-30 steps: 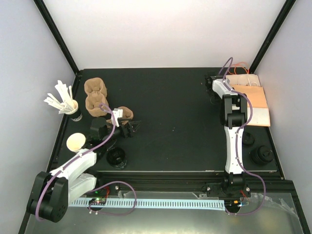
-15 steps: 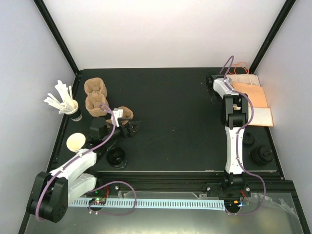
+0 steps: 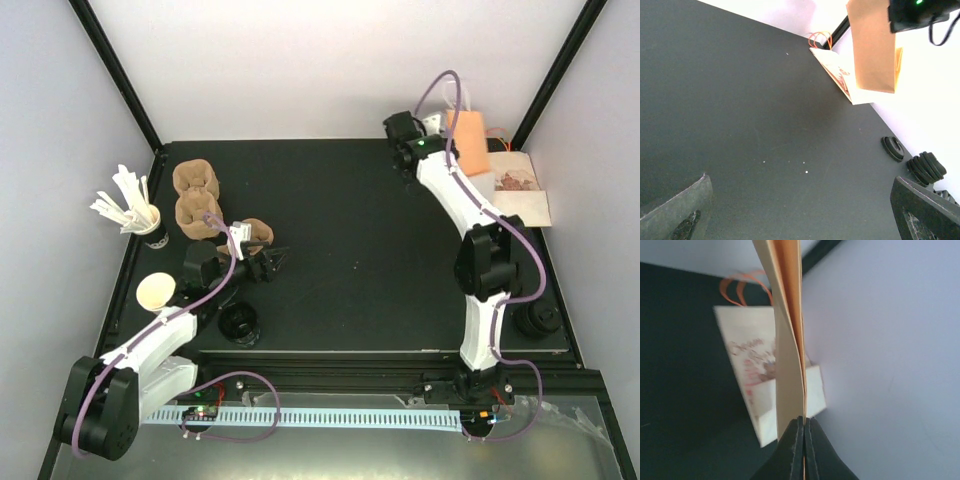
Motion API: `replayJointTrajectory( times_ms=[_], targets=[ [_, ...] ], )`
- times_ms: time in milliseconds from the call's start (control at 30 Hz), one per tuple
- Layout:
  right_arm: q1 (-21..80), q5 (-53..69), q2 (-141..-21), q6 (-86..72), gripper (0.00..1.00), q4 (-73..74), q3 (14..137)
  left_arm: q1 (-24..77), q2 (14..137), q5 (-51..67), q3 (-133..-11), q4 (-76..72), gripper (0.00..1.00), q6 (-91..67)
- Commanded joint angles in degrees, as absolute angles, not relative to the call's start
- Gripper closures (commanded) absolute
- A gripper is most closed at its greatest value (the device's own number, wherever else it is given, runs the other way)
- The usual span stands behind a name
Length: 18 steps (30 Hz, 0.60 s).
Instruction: Pack the takeout coffee
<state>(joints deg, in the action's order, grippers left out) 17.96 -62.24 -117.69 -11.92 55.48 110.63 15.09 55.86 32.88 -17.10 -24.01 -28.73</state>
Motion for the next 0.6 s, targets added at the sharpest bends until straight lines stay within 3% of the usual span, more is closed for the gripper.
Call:
replayJointTrajectory(
  times_ms=[0,67,167,300,433,567],
  targets=[
    [25.8,-58.6,-109.4,-5.3,0.99,49.2,106.2,15.4,55.2,34.1,-17.6,-25.2,0.01,-27.2],
    [29.3,-51.3,-104.1,-2.5,0.99,44.3,102.9,15.4,55.4,34.2,-17.6,-25.6,0.01,-27.2],
    [32.1,-30.3,-93.1,0.7,0.99,35.7,95.4,15.4,55.7,34.2,-18.3,-25.2,0.01,-27.6],
    [32.3,-5.1,-76.6,3.0,0.99,12.6,74.4,15.4,55.1,35.4,-21.1,-23.0,0.01,-29.7],
    [32.3,4.8,-65.3,0.4,0.99,-9.4,54.0,15.5,53.3,36.8,-24.6,-20.1,0.01,-32.8],
    [32.3,10.2,-63.1,-2.5,0.99,-8.9,49.9,15.6,49.6,37.1,-28.4,-14.9,0.01,-33.3]
  ],
)
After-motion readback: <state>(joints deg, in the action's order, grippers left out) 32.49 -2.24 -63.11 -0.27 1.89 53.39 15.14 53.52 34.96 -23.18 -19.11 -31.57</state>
